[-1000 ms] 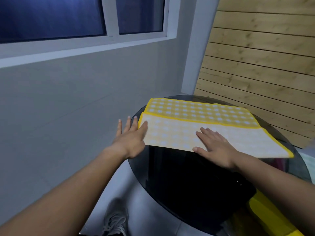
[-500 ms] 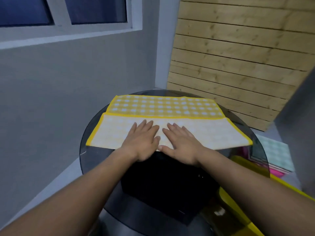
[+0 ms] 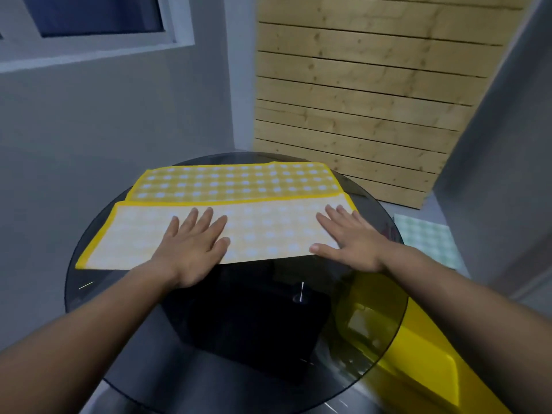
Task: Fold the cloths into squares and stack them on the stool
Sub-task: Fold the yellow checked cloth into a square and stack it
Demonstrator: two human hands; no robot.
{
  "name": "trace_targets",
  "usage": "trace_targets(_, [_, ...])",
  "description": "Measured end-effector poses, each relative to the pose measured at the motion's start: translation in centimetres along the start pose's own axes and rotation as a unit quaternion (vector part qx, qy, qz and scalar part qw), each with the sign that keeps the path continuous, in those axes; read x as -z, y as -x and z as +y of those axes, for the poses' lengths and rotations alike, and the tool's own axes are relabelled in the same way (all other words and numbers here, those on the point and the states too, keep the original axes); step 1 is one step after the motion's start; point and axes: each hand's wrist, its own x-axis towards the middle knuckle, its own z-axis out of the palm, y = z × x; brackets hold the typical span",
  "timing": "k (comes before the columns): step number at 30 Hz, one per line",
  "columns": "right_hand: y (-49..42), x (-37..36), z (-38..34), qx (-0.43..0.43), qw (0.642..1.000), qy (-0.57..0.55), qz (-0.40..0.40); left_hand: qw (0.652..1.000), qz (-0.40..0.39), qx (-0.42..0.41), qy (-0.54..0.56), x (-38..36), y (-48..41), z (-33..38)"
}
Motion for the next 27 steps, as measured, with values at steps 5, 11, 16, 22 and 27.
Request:
trace_targets(5, [-0.1,-0.1,0.4,0.014,1.0,0.018,0.004,1.0,-0.004,0.0,0.001,0.2,0.0,0.1])
trace_targets(11, [0.1,-0.3,0.5,0.016,1.0,0.006,0.015,1.0,-0.007,0.006,0.009,0.2,0.1,0.1])
trace_targets(16, [-0.2,0.9,0.2,-0.016,0.998,-0.057,0.03,0.999,-0.027,0.012,0.022,0.6,-0.2,0.2])
trace_targets(22, [-4.7,3.4,-2.3,-0.02,0.958,-0.215,0.187,0.999,0.048,0.007,0.009,3.0,-2.0,0.6])
trace_targets(27, [-12.7,4.7,-4.7,0.007,0.923,-0.321,0.212,0.987,0.144,0.004,0.075,1.5,-3.5,0.2])
